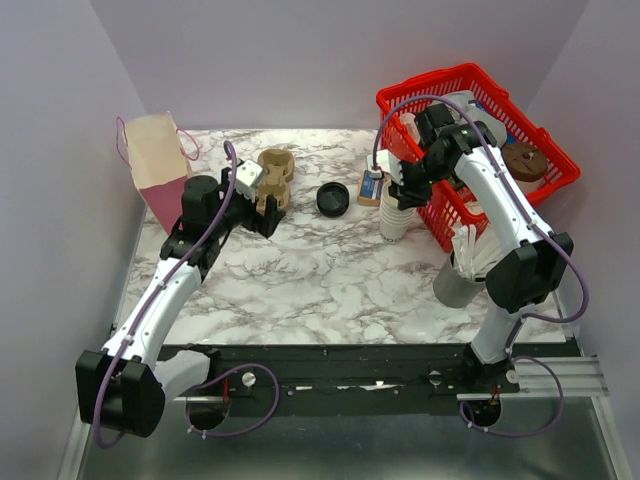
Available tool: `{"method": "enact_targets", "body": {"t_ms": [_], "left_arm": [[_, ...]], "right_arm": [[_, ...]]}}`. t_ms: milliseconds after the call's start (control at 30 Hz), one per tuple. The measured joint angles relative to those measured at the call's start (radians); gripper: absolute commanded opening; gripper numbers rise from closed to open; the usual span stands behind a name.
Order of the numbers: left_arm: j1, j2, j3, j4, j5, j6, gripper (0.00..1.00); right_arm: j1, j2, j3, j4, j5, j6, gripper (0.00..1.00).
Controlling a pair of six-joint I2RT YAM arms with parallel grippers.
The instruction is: Pack the takeout coffee
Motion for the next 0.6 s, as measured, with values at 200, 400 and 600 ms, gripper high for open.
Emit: {"method": "enact_targets", "body": {"t_ms": [200, 400, 600], "left_arm": [[0.0, 0.001, -0.008, 0.003, 0.0, 0.001, 0.99], [0.0, 0.001, -0.018, 0.005, 0.0, 0.004, 0.99], [0.0, 0.001, -0.027, 0.006, 0.0, 0.004, 0.99]], "right_arm": [[0.0, 0.0, 0.0, 0.0, 0.004, -0.007, 0.36], [0.0, 0.0, 0.0, 0.0, 0.014, -0.007, 0.33], [0.002, 0.0, -0.003, 0.0, 0.019, -0.006, 0.27]]}}
